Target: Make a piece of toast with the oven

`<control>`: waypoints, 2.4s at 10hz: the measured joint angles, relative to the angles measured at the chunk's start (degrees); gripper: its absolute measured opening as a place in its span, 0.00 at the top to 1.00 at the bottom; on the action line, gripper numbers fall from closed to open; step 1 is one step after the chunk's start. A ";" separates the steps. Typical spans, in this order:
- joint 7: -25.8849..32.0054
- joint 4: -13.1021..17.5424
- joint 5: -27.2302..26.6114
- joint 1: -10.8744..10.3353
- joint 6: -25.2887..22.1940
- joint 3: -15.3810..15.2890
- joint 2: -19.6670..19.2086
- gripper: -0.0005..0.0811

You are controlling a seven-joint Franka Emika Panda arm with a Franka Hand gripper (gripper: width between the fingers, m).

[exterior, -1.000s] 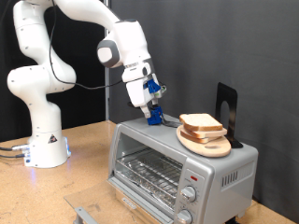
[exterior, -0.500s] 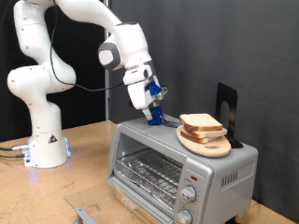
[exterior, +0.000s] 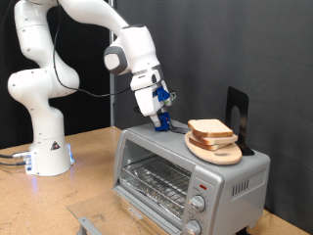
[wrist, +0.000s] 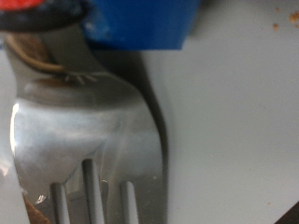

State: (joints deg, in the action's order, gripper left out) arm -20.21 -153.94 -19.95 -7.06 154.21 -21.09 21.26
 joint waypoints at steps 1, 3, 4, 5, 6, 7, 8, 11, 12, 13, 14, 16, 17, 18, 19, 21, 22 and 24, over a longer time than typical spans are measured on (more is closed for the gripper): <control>0.01 0.00 -0.28 -0.09 0.08 0.00 -0.05 0.01; 0.01 0.00 -1.11 -0.21 0.12 0.00 -0.10 0.01; 0.01 0.00 -1.55 -0.21 0.12 0.00 -0.13 0.15; 0.00 0.00 -2.06 -0.21 0.12 0.01 -0.16 0.31; 0.00 0.01 -2.39 -0.19 0.12 0.03 -0.16 0.31; -0.14 0.01 -2.63 -0.15 0.11 0.05 -0.16 0.41; -0.28 0.01 -2.81 -0.07 0.10 0.09 -0.16 0.41; -0.37 0.05 -2.87 0.35 -0.14 0.18 -0.16 0.41; -0.37 0.05 -2.91 0.37 -0.16 0.27 -0.16 0.41; -0.37 0.05 -2.95 0.40 -0.19 0.34 -0.16 0.41; -0.37 0.07 -2.96 0.45 -0.25 0.41 -0.16 0.41; -0.37 0.09 -2.99 0.56 -0.64 0.57 -0.17 0.41; -0.37 0.08 -3.00 0.56 -0.91 0.71 -0.18 0.41; -0.37 0.08 -3.00 0.57 -1.16 0.83 -0.29 0.13; -0.37 0.08 -3.02 0.58 -1.18 0.92 -0.45 0.13; -0.37 0.09 -3.12 0.60 -1.18 1.07 -0.59 0.01; -0.37 0.10 -3.21 0.60 -1.18 1.10 -0.61 0.01; -0.37 0.26 -3.52 0.60 -1.18 1.10 -0.62 0.01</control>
State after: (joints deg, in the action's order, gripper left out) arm -20.58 -153.68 -23.47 -6.46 153.03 -19.99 20.64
